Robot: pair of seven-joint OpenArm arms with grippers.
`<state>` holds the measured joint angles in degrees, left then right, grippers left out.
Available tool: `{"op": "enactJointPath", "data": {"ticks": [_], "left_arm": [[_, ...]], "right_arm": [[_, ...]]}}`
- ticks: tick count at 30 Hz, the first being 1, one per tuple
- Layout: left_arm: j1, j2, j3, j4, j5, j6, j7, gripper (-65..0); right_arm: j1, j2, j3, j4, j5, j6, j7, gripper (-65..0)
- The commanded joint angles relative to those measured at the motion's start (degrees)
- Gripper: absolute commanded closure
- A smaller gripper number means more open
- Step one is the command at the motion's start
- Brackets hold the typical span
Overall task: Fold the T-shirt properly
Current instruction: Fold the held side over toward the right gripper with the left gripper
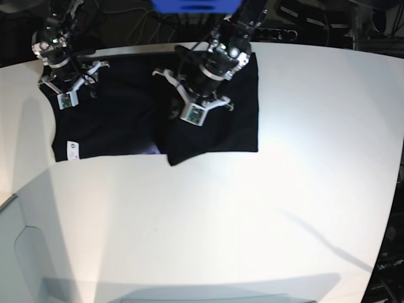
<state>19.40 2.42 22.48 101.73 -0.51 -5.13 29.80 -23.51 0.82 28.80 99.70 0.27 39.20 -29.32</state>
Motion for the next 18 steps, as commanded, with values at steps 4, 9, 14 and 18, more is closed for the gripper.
{"op": "enactJointPath", "data": {"ticks": [4, 9, 14, 18], "left_arm": [[-2.1, 0.8, 4.4, -1.4, -0.7, -0.3, -1.5, 0.0], [-3.0, 0.9, 5.0, -2.6, -0.7, -0.3, -1.5, 0.0], [-4.1, 0.8, 5.0, -2.5, -0.7, -0.3, -1.4, 0.0], [-4.3, 0.9, 5.3, -2.4, -0.7, -0.3, -0.8, -7.6]], "right_arm": [[-0.3, 0.4, 0.2, 0.5, -0.6, 0.8, -0.5, -36.6], [-0.3, 0.4, 0.2, 0.5, -0.6, 0.8, -0.5, -36.6], [-0.3, 0.4, 0.2, 0.5, -0.6, 0.8, -0.5, -36.6], [-0.3, 0.4, 0.2, 0.5, -0.6, 0.8, -0.5, -36.6]]}}
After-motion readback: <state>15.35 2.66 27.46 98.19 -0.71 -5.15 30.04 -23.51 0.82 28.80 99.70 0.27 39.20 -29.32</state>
